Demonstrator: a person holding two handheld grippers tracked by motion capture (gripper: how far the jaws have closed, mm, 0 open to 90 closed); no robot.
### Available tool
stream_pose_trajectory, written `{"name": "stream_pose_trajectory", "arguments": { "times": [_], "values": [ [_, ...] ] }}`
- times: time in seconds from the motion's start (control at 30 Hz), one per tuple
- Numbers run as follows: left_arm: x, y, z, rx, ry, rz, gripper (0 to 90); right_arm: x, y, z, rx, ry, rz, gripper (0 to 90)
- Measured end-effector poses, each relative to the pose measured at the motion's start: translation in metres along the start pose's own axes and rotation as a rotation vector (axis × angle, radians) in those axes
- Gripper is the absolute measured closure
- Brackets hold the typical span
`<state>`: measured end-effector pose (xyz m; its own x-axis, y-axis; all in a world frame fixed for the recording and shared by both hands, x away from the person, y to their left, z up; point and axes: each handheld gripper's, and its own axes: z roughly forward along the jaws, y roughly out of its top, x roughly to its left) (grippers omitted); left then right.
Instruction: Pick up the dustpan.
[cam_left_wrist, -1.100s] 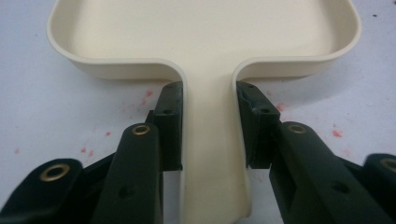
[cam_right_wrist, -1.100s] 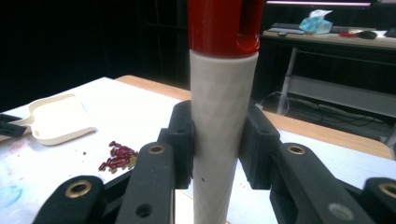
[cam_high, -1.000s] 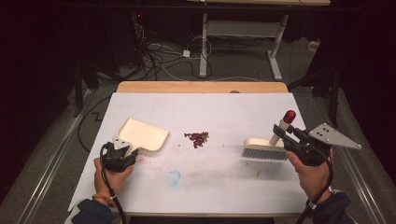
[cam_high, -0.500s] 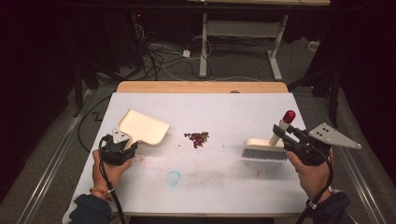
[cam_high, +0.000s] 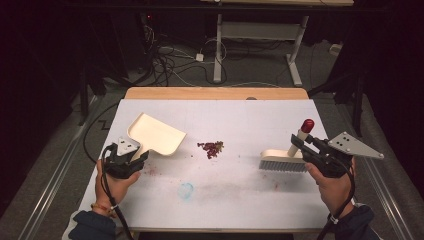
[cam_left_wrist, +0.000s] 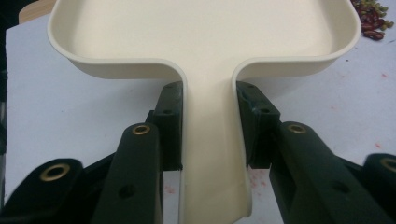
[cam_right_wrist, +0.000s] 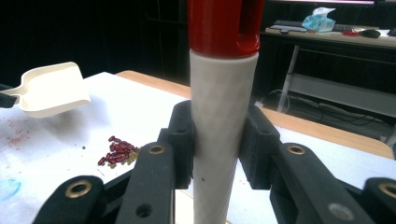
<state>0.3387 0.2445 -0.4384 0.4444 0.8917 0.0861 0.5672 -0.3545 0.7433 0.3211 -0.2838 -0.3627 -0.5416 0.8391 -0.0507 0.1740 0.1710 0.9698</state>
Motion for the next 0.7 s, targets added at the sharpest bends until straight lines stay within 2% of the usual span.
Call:
{"name": "stream_pose_trajectory", "arguments": {
  "times": [0.4, 0.7],
  "values": [
    [-0.014, -0.002, -0.012, -0.001, -0.021, 0.063, 64.0, 0.003, 0.000, 0.001, 0.006, 0.015, -0.016, 69.8],
    [-0.021, -0.009, -0.019, 0.001, -0.066, 0.106, 64.0, 0.005, 0.003, -0.001, -0.002, 0.026, -0.018, 69.8]
  ]
}}
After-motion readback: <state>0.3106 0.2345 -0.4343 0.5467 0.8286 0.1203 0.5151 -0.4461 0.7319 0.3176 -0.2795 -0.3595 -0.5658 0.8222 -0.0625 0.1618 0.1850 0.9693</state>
